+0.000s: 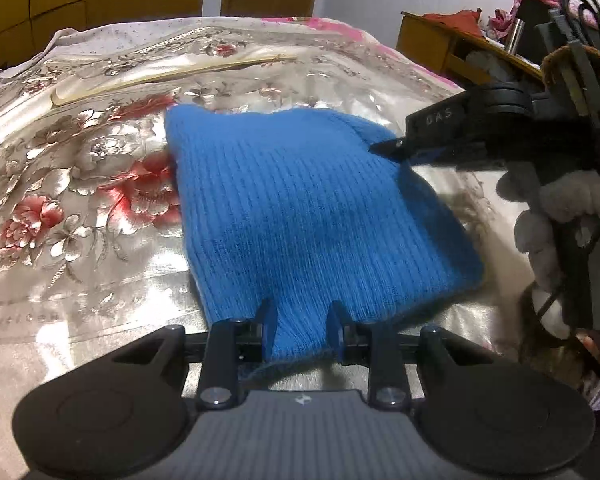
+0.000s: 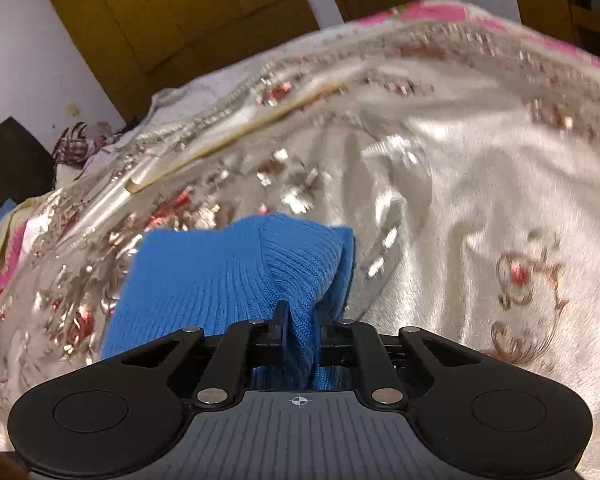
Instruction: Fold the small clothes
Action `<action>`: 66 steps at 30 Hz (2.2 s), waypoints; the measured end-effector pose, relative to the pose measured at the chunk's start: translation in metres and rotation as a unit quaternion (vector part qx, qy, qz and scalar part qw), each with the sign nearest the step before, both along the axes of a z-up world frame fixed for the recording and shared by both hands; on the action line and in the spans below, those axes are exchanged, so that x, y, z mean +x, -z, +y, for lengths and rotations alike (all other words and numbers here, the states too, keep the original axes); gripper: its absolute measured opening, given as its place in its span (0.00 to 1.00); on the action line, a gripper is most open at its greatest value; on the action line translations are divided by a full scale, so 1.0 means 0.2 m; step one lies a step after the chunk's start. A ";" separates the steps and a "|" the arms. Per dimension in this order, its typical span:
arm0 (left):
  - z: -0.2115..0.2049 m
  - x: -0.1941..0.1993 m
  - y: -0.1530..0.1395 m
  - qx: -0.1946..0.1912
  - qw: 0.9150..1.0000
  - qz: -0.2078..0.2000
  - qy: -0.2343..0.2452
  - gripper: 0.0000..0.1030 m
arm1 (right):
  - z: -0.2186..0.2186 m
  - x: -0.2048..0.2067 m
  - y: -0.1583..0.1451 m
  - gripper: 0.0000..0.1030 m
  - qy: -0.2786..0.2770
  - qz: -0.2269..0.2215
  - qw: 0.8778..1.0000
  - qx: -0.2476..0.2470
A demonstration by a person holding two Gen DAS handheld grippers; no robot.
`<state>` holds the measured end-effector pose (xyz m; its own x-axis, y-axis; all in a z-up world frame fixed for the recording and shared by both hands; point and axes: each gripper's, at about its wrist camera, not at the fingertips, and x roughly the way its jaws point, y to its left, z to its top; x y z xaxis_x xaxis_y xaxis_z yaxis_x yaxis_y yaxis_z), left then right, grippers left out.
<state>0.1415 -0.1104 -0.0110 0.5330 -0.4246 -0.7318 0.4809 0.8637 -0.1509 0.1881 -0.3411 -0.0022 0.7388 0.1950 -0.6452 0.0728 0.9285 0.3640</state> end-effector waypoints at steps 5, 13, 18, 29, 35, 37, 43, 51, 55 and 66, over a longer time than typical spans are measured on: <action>0.06 -0.01 -0.09 -0.025 0.999 -0.017 -0.012 0.33 | 0.01 -0.04 -0.10 0.16 -0.002 -0.018 0.999 -0.044; 0.04 0.08 -0.06 -0.022 0.999 -0.019 -0.038 0.34 | 0.16 -0.08 -0.20 0.16 -0.030 -0.070 0.993 -0.091; -0.01 0.07 -0.02 -0.010 0.999 0.003 -0.032 0.36 | 0.17 0.03 0.01 0.12 -0.018 0.003 0.994 -0.104; 0.01 -0.04 -0.01 0.025 0.998 0.019 -0.047 0.39 | 0.29 -0.22 -0.08 0.19 -0.034 0.024 0.992 -0.121; 0.07 -0.18 -0.09 0.015 0.998 0.004 -0.057 0.45 | 0.34 -0.40 -0.13 0.21 -0.006 0.023 0.995 -0.100; 0.09 -0.19 -0.09 0.014 0.998 0.009 -0.068 0.46 | 0.37 -0.48 -0.16 0.23 -0.004 0.017 0.994 -0.112; 0.11 -0.25 -0.08 0.029 0.996 0.013 -0.085 0.59 | 0.44 -0.64 -0.17 0.24 0.006 0.026 0.993 -0.116; 0.11 -0.30 -0.06 0.045 0.994 0.012 -0.095 0.72 | 0.49 -0.77 -0.16 0.37 0.019 0.022 0.992 -0.126; 0.12 -0.30 -0.07 0.039 0.994 0.014 -0.102 0.81 | 0.49 -0.80 -0.15 0.39 0.027 0.026 0.992 -0.117; 0.09 -0.34 -0.06 0.083 0.990 0.003 -0.110 0.98 | 0.49 -0.85 -0.11 0.41 0.041 0.034 0.991 -0.119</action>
<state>0.0738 -0.0925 0.0015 0.5950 -0.1724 -0.7850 0.2783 0.9605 0.0000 0.0184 -0.2427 0.0205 0.6996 -0.0278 -0.7140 0.1682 0.9776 0.1268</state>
